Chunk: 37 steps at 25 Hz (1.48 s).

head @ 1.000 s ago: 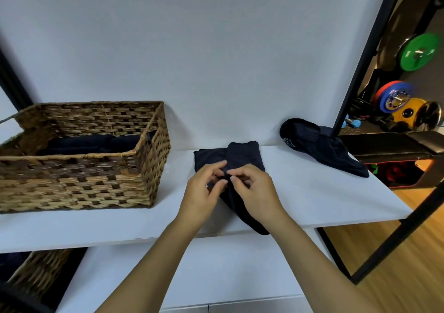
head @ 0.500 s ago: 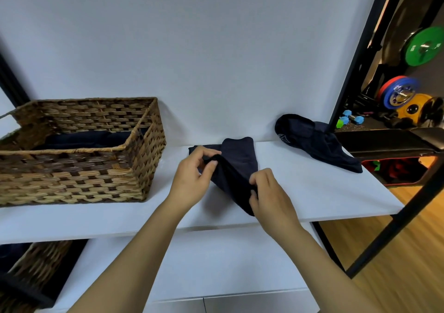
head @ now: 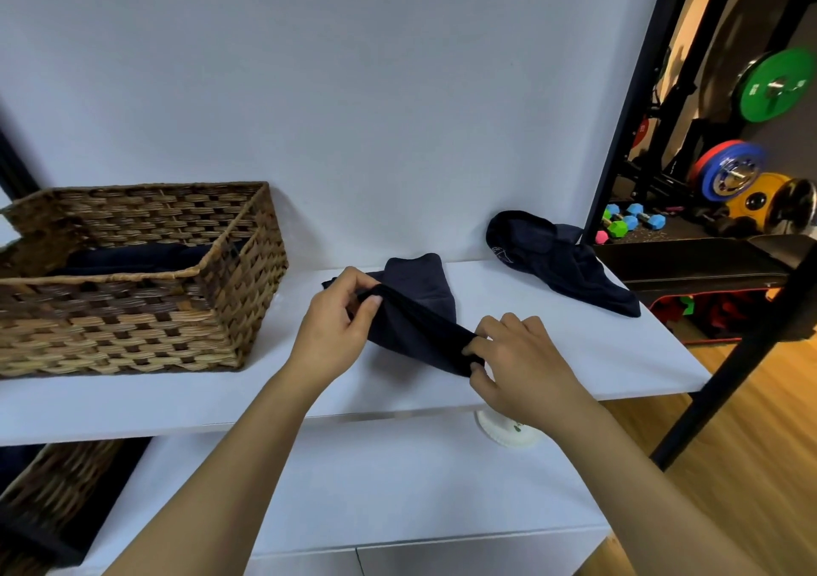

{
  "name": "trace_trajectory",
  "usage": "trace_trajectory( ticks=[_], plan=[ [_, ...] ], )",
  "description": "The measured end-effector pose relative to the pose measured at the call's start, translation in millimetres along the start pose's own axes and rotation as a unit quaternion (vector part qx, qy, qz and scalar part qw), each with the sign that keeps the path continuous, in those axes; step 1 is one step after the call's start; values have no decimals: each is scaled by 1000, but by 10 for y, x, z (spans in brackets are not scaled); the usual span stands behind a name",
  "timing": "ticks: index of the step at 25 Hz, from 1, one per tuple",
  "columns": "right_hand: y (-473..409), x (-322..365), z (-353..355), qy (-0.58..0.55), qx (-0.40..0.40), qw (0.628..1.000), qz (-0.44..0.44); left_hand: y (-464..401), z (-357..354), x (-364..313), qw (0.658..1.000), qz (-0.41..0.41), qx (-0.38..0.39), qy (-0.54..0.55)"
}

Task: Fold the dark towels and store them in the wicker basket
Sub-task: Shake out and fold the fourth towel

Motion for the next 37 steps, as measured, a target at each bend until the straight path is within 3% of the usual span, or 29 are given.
trace_trajectory(
  ticks=[5,11,18,21,27,31,34,37],
  plan=[
    [-20,-98,-64,33,34,999,-2,70,-100,-48,1000,0,20,-17],
    [-36,-120,-189,79,0,996,-34,123,-193,-114,999,13,37,-1],
    [9,-149,-321,55,108,993,-10,185,-256,-131,998,18,59,-5],
    [21,-124,-381,46,118,992,4,197,-308,-132,997,14,72,-9],
    [107,-130,-427,52,8,999,-2,248,-324,12,997,42,66,16],
    [157,-86,-444,36,-23,999,25,295,-389,86,995,56,72,35],
    [189,-56,-309,-34,-73,996,23,304,-401,170,994,75,63,53],
    [264,-64,-268,-68,-60,995,31,360,-379,348,988,112,39,94]
  ],
)
Point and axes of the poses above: each hand's wrist, its own y-axis away from the middle knuckle, its own z-axis out of the back of the hand, x = y × z, the point moved 7 cm from there along -y, towards the middle knuckle, and after that the axes turned 14 degrees about x, right-handed, at the moved point
